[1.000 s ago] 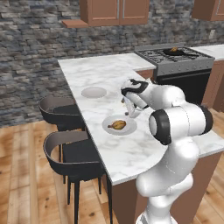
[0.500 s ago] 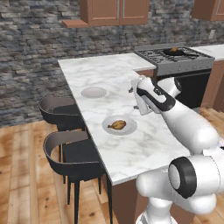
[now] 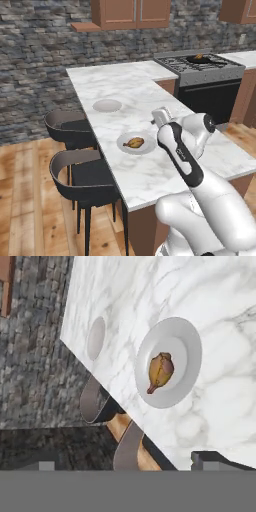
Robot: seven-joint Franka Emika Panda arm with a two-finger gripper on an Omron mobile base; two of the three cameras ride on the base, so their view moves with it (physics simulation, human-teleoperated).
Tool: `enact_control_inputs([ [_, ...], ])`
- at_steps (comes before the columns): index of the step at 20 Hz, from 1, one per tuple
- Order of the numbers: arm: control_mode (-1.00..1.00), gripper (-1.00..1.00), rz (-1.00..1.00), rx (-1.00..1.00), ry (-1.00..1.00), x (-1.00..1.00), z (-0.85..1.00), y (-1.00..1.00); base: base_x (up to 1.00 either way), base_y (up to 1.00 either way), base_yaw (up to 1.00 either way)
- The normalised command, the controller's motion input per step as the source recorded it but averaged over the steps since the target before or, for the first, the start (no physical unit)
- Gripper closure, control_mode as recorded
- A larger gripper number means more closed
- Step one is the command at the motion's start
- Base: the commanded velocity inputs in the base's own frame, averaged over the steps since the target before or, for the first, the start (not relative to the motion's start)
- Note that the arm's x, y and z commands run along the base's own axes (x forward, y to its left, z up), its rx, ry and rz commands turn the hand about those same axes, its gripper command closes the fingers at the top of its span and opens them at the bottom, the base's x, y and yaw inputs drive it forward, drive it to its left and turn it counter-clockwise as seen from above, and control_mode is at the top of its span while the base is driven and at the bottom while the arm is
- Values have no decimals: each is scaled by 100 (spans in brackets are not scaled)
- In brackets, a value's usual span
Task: Take the chicken drumsticks from the pan and place one on each plate on the dining counter.
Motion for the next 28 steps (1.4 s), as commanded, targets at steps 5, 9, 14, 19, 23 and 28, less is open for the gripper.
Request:
enact_control_inputs([
  [5, 100, -100, 0, 0, 0, 0, 0, 0, -27, -5, -1],
  [9, 100, -100, 0, 0, 0, 0, 0, 0, -85, -71, -12],
  [14, 100, -100, 0, 0, 0, 0, 0, 0, -72, -100, -19],
  [19, 100, -100, 0, 0, 0, 0, 0, 0, 8, -100, -17],
  [23, 100, -100, 0, 0, 0, 0, 0, 0, 52, -100, -2],
  [28, 100, -100, 0, 0, 0, 0, 0, 0, 58, -100, 5],
])
